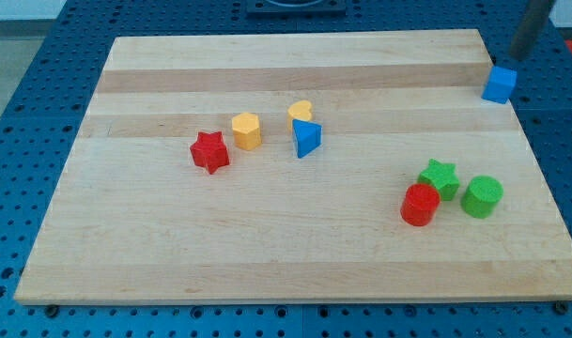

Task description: Move the blue cube above the green star

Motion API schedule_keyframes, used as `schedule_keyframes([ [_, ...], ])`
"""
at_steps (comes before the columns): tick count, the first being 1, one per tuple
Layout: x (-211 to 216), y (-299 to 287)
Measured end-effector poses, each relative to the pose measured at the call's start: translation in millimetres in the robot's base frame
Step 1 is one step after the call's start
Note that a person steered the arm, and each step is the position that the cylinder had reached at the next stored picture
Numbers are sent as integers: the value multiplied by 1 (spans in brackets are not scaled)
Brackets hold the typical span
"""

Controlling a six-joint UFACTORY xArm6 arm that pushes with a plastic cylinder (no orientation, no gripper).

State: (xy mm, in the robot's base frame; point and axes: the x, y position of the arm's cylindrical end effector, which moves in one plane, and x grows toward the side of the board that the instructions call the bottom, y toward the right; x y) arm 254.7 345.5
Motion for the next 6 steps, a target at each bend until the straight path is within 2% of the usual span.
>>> schedule_keyframes([
  [1,29,-7],
  [2,64,-74],
  [3,69,-140],
  [4,51,-68],
  [5,28,-38],
  [6,70,-6],
])
